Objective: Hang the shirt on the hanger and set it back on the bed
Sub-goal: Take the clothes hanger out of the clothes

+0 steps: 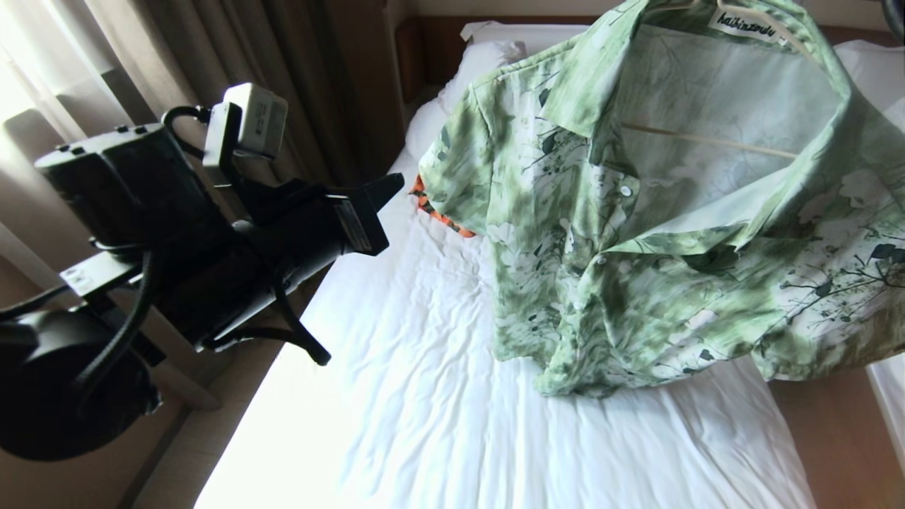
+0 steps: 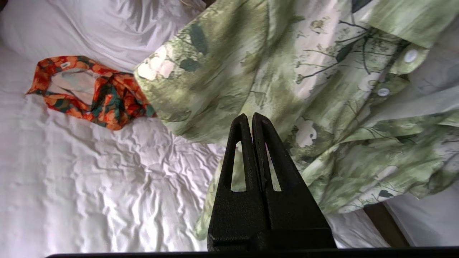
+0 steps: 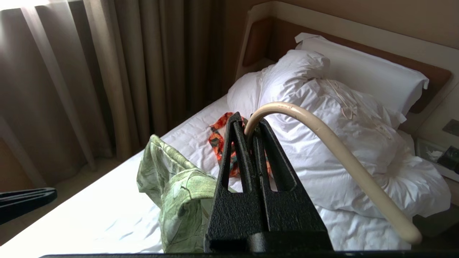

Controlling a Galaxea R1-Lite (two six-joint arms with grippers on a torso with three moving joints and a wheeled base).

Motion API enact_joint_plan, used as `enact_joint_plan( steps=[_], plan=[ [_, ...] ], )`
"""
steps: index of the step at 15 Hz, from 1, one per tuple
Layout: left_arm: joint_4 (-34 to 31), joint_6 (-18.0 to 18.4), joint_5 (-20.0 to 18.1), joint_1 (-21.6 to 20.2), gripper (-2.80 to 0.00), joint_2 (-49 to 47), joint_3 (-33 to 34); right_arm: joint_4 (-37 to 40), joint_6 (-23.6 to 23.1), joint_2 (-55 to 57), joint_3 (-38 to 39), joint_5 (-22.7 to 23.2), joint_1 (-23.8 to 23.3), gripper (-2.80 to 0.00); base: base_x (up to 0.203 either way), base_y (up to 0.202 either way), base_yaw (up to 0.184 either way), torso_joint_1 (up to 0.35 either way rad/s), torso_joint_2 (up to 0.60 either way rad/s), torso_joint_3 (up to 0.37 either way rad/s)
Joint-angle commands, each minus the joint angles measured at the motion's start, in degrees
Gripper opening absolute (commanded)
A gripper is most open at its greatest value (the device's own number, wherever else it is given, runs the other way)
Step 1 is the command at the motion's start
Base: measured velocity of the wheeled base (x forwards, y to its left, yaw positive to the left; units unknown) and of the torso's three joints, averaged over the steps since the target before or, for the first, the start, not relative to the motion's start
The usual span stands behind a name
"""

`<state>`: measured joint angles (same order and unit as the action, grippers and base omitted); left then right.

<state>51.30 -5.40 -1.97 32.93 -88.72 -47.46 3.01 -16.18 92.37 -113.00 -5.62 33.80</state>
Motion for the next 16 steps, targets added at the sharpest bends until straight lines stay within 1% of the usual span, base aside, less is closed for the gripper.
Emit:
enact_joint_plan(
  steps=[1,3,4,7,9,12,13,14,16],
  plan=[
    [-0.16,0.09,1.78,4.54,-2.80,1.79,0.38,0.07,-0.08,0.01,0.30,-0.01,0.28,-2.80,0.000,0.000,0.000,0.000,0.00,0.000],
    [-1.48,0.90,7.31,10.69,-2.80,2.60,0.63,0.24,-0.03,0.43,0.67,-0.19,0.93,-2.80,0.000,0.000,0.000,0.000,0.00,0.000],
    [-1.90,1.73,9.15,12.72,-2.80,2.59,0.83,0.21,0.00,0.57,1.11,-0.37,1.80,-2.80,0.000,0.000,0.000,0.000,0.00,0.000],
    [-2.09,2.18,10.65,17.36,-2.80,2.68,2.29,0.16,0.01,0.93,3.12,-0.53,4.14,-2.80,0.000,0.000,0.000,0.000,0.00,0.000],
    [-2.12,2.43,12.62,19.67,-2.80,1.71,2.94,0.09,0.07,0.89,4.93,-0.66,5.87,-2.80,0.000,0.000,0.000,0.000,0.00,0.000],
    [-1.92,2.59,13.28,20.71,-2.80,-1.03,3.05,-0.32,-0.07,0.69,9.09,-2.15,9.06,-2.80,0.000,0.000,0.000,0.000,0.00,0.000],
    [-1.90,2.68,14.76,20.93,-2.80,-1.63,2.95,-0.37,-0.08,0.81,9.85,-2.28,9.78,-2.80,0.000,0.000,0.000,0.000,0.00,0.000],
    [-1.75,3.07,15.96,21.11,0.00,-2.26,2.69,-0.37,-0.08,0.90,10.05,-2.29,10.52,-2.80,0.000,0.000,0.000,0.000,0.00,0.000],
    [-1.73,3.47,16.21,20.95,0.00,-2.60,1.93,-0.50,-0.08,1.48,10.08,-2.24,11.37,-2.80,0.000,0.000,0.000,0.000,0.00,0.000]
  ],
)
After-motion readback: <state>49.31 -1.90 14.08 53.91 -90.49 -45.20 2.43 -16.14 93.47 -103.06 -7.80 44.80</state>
